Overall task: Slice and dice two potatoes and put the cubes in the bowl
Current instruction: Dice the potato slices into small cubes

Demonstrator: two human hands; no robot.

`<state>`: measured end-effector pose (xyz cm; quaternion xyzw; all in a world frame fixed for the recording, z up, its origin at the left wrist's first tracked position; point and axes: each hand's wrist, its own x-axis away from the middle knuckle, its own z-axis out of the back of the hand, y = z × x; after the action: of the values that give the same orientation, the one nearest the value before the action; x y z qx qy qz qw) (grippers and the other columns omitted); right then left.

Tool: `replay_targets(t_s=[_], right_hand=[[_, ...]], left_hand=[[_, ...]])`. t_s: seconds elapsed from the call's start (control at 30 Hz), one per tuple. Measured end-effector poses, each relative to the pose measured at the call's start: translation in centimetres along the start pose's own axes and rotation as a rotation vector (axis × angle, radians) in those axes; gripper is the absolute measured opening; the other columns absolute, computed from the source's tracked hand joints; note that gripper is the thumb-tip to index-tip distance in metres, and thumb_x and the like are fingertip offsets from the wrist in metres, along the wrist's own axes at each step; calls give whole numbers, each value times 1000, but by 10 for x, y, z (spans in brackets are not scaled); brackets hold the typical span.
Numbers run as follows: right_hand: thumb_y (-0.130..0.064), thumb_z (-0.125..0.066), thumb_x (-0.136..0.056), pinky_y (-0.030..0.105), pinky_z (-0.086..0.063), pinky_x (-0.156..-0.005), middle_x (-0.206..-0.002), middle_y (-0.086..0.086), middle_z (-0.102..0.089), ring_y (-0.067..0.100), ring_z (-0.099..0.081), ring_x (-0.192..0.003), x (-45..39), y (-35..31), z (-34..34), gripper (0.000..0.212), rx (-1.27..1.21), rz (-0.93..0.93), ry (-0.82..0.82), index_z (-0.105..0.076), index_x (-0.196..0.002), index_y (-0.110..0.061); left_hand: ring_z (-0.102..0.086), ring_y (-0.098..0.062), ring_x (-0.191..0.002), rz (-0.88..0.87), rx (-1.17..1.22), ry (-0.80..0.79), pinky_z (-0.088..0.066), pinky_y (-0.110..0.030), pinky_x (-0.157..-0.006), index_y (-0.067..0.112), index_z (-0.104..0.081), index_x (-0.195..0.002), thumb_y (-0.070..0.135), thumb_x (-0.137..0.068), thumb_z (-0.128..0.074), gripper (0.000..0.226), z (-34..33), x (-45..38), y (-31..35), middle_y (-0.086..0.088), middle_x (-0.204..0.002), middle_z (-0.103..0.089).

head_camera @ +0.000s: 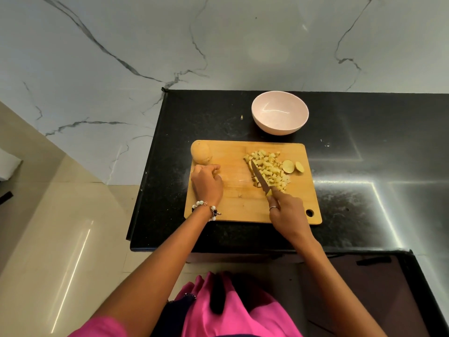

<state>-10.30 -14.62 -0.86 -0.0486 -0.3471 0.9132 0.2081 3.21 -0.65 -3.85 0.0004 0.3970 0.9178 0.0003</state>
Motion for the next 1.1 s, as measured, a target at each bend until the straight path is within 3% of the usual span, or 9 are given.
replay_targets(t_s=[0.1,0.17,0.33,0.53,0.63,0.73,0.83,1.0,1.1], right_hand=[[-18,-49,-98,27,-36,-53,-68,-1,-61,11,-46,-56,-4,7,13,34,-258,-100,10,-55,-131,-11],[-19,-49,-98,27,-36,-46,-57,-1,-55,7,-41,-46,-5,15,23,33,-395,-148,26,-56,-130,-14],[-20,-50,-98,28,-36,-47,-53,-1,-56,7,-40,-42,-7,38,40,36,-493,-208,138,-54,-132,-10],[-21,-49,-98,28,-40,-46,-56,2,-58,19,-52,-52,-10,54,51,32,-533,-260,233,-57,-128,-13],[-19,-48,-99,19,-39,-42,-55,3,-58,13,-54,-47,-8,56,55,30,-523,-251,251,-60,-125,-13],[-18,-48,-99,15,-37,-40,-57,7,-58,2,-47,-39,-7,59,57,29,-506,-254,256,-61,-123,-10],[-19,-48,-99,14,-36,-39,-58,7,-59,1,-46,-37,-8,62,56,31,-510,-268,253,-59,-126,-10],[-20,-49,-98,18,-38,-40,-59,7,-58,2,-45,-41,-13,59,55,28,-523,-262,230,-62,-123,-14],[-22,-49,-98,24,-39,-42,-57,3,-59,6,-46,-44,-17,57,50,33,-501,-259,221,-58,-128,-14]], left_hand=[[-58,-20,-95,-82,36,1,-47,-25,-79,16,-70,-107,5,-86,-57,27,-4,4,14,-6,-110,-57],[-59,-19,-90,-154,80,-15,-50,-28,-79,16,-71,-105,7,-87,-59,24,-8,4,26,-5,-105,-61],[-62,-17,-91,-377,89,-201,-49,-30,-83,14,-73,-101,17,-85,-65,18,-31,-1,66,-4,-98,-70],[-38,-25,-125,-693,-451,-466,-35,-40,-95,29,-55,-129,39,-86,-62,44,-70,-11,115,3,-126,-56],[-34,-26,-129,-776,-717,-506,-30,-43,-94,30,-53,-129,44,-84,-62,48,-81,-12,128,2,-128,-54],[-33,-26,-128,-754,-737,-518,-28,-44,-94,31,-54,-128,44,-83,-64,48,-88,-15,131,2,-127,-54],[-33,-26,-127,-642,-616,-568,-28,-42,-90,33,-55,-127,42,-80,-69,50,-89,-17,133,3,-127,-53],[-48,-17,-107,-445,-287,-513,-23,-36,-80,31,-71,-90,33,-79,-71,10,-81,-20,132,13,-89,-62],[-54,-10,-96,-329,-120,-495,-25,-36,-82,28,-71,-84,31,-78,-74,7,-67,-22,131,14,-84,-63]])
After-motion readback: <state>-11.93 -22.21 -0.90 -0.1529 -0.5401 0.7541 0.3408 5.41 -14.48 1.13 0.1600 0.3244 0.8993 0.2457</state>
